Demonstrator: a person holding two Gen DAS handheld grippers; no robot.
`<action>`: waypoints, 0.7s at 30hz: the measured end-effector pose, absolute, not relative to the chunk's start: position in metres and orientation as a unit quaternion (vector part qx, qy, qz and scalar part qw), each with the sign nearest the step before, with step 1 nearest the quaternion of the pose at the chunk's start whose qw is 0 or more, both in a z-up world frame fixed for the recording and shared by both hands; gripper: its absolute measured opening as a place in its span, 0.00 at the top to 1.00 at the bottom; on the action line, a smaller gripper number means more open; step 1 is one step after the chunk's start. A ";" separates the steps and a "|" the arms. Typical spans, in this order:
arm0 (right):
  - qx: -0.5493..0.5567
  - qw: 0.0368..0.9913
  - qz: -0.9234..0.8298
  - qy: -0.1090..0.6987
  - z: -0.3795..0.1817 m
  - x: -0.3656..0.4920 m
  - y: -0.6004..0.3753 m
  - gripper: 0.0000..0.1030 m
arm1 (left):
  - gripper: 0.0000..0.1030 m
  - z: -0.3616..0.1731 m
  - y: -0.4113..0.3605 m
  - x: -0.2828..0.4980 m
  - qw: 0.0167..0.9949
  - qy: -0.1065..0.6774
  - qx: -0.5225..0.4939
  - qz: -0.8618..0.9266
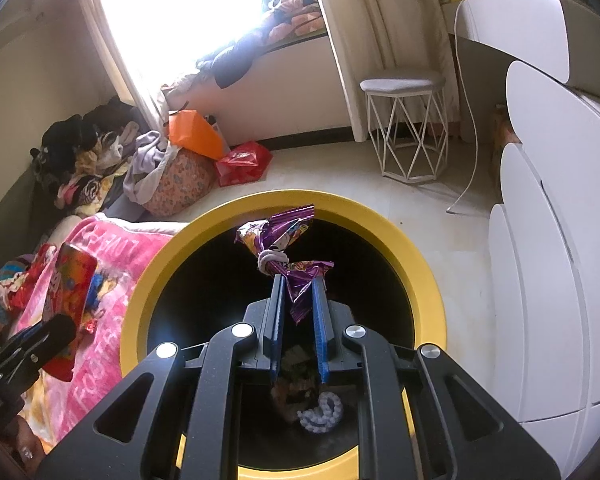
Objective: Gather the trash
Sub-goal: 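Carry the red tube and purple candy over the bin opening with both tools, then open the right tool to drop the purple candy while the left tool releases the red tube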
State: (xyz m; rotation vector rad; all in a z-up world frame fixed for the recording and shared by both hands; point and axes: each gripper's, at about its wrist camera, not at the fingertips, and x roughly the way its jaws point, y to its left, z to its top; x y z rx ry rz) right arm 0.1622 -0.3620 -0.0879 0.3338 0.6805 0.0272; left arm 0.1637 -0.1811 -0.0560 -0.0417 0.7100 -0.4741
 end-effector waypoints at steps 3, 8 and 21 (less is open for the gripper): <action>0.165 0.927 0.013 0.337 -0.090 0.164 -0.363 0.87 | 0.75 -0.060 -0.184 0.169 0.908 0.349 -0.019 -0.230; 0.165 0.925 0.015 0.341 -0.091 0.165 -0.363 0.87 | 0.75 -0.066 -0.189 0.179 0.905 0.358 -0.021 -0.228; 0.177 0.919 0.020 0.353 -0.091 0.162 -0.369 0.81 | 0.75 -0.070 -0.200 0.207 0.890 0.385 -0.036 -0.241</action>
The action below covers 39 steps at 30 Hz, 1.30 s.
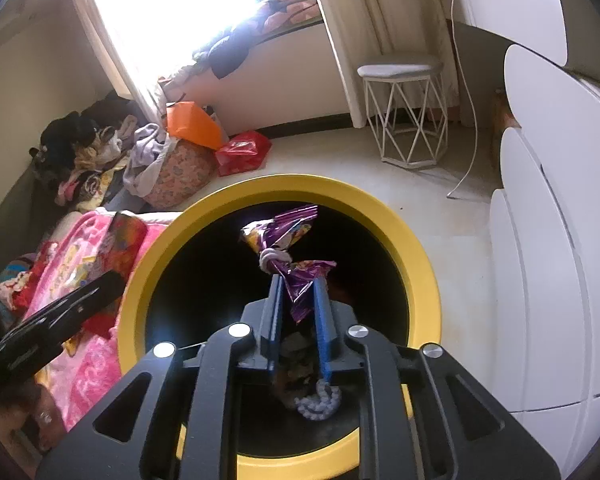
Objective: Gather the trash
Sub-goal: 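Open the right tool to drop the purple candy while the left tool releases the red tube, then move both open tools back over the wrappers on the blanket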
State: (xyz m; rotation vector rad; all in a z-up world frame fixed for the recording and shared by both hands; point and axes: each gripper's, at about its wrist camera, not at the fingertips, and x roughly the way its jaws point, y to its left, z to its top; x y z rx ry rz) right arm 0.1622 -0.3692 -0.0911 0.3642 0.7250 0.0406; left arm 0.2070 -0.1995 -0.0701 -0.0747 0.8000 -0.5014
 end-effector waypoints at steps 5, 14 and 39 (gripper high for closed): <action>0.192 0.917 0.007 0.349 -0.086 0.156 -0.376 0.57 | 0.56 -0.068 -0.202 0.216 0.885 0.391 -0.043 -0.249; 0.157 0.934 -0.020 0.321 -0.061 0.139 -0.371 0.37 | 0.13 -0.051 -0.192 0.220 0.892 0.371 -0.058 -0.252; 0.061 0.948 0.128 0.285 -0.033 0.159 -0.218 0.30 | 0.11 -0.008 -0.061 0.215 0.936 0.307 -0.096 -0.140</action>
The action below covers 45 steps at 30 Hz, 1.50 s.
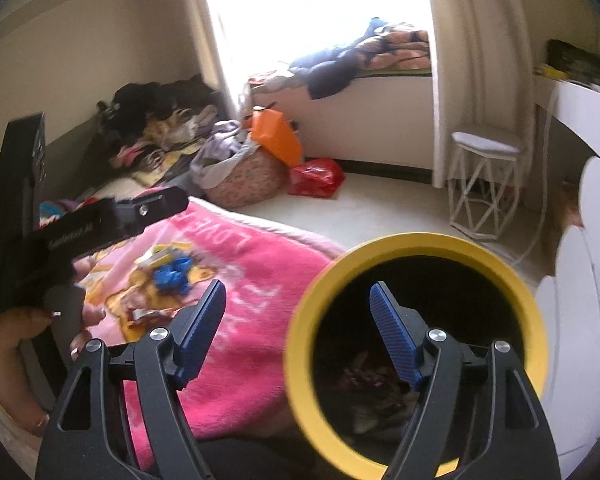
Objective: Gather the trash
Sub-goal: 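Move both open tools back over the wrappers on the blanket, then grasp the yellow-white wrapper with the left tool while the right tool grasps the blue plastic bag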
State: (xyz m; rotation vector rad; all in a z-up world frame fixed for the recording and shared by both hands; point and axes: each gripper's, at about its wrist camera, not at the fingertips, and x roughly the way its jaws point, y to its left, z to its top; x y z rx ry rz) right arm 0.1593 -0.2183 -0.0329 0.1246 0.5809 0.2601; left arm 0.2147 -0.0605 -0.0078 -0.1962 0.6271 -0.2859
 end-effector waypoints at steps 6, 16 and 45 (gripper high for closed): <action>0.047 0.940 0.163 0.297 -0.036 0.175 -0.181 0.30 | 0.11 -0.007 -0.023 0.218 0.939 0.307 -0.111 -0.109; 0.014 0.924 0.213 0.318 -0.050 0.202 -0.121 0.30 | 0.11 -0.011 0.049 0.227 0.940 0.307 -0.143 -0.041; 0.016 0.853 0.294 0.431 -0.122 0.314 -0.009 0.97 | 0.48 -0.114 0.151 0.291 0.864 0.415 -0.285 0.009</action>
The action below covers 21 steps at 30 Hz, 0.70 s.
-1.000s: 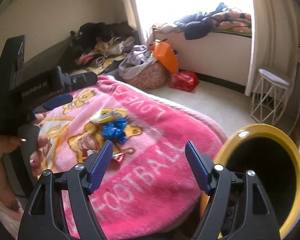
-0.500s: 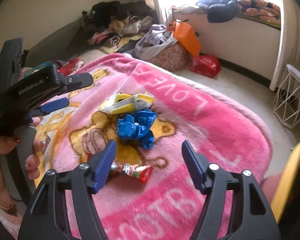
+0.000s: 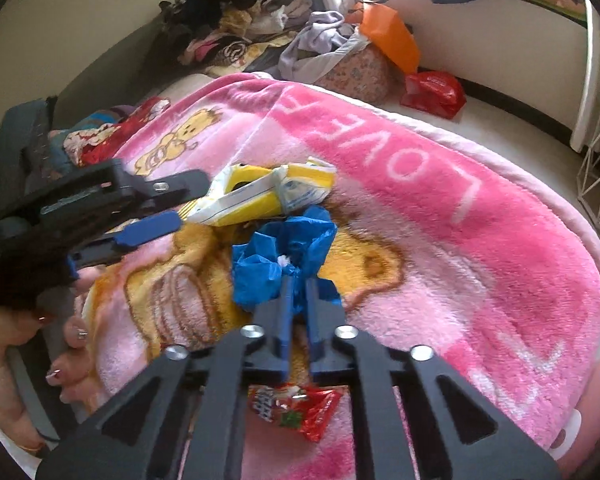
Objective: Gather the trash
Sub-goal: 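Grasp the yellow-white wrapper with the left tool while the right tool grasps the blue plastic bag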
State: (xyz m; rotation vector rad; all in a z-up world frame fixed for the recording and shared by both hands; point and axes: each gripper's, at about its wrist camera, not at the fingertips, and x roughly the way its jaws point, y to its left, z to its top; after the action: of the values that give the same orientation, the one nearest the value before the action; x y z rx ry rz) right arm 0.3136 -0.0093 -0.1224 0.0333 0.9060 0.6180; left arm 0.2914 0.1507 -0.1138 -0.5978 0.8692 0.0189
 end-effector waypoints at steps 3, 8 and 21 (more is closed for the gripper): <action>0.010 0.857 0.297 0.421 -0.118 0.303 -0.012 0.97 | 0.53 -0.121 0.148 0.296 0.861 0.418 -0.290 0.003; 0.006 0.864 0.296 0.408 -0.110 0.284 -0.026 0.97 | 0.89 -0.124 0.142 0.297 0.859 0.411 -0.304 0.006; 0.033 0.883 0.280 0.376 -0.082 0.253 -0.069 0.97 | 0.94 -0.073 0.131 0.248 0.895 0.352 -0.276 0.007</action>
State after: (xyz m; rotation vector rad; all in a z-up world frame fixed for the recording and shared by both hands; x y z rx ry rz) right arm 0.2527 -0.0695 -0.0820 0.0678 0.7836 0.5831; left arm 0.2479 0.1312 -0.0729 -0.5712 0.7290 0.0152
